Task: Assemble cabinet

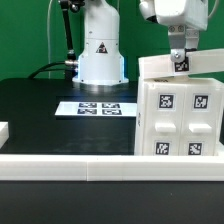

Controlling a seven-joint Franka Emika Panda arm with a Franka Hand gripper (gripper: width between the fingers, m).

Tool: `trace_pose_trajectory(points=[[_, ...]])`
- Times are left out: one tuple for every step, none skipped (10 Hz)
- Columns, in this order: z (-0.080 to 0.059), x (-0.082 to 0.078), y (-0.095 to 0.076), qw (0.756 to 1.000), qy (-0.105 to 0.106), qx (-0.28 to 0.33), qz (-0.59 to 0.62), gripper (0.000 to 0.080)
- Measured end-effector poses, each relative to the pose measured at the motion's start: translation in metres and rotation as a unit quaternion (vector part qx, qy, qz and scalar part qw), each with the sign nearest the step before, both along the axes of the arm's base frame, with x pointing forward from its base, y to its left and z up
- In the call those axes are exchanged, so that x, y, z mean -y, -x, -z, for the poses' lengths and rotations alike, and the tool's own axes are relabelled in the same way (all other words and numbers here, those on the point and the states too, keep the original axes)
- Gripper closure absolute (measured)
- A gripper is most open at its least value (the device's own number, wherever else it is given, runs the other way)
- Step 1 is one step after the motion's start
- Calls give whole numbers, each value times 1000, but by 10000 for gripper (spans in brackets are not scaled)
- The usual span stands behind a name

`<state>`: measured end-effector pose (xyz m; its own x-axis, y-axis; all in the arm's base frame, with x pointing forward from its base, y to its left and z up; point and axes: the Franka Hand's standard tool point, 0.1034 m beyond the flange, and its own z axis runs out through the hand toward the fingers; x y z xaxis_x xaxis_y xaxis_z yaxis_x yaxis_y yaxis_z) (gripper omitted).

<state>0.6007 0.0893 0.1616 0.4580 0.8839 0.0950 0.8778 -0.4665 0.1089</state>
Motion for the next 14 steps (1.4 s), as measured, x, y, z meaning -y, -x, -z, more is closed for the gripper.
trace_pose_trajectory(points=[[0,0,0,1000,-1,0,5,2],[0,1,0,1000,-1,0,6,111],[0,1,0,1000,-1,0,7,241],[0,1,0,1000,-2,0,14,241],[0,2,0,1000,-3,0,25,239],[0,2,0,1000,-3,0,27,239],[0,2,0,998,-8,-1,55,239],[0,2,0,995,-13,-3,96,239],[0,2,0,992,-17,-4,122,239],[0,2,0,986,-23,-5,163,238],[0,2,0,982,-26,-6,186,238],[0,2,-1,969,-36,-4,243,238],[0,3,-1,955,-46,1,294,238],[0,3,-2,936,-58,8,347,238]])
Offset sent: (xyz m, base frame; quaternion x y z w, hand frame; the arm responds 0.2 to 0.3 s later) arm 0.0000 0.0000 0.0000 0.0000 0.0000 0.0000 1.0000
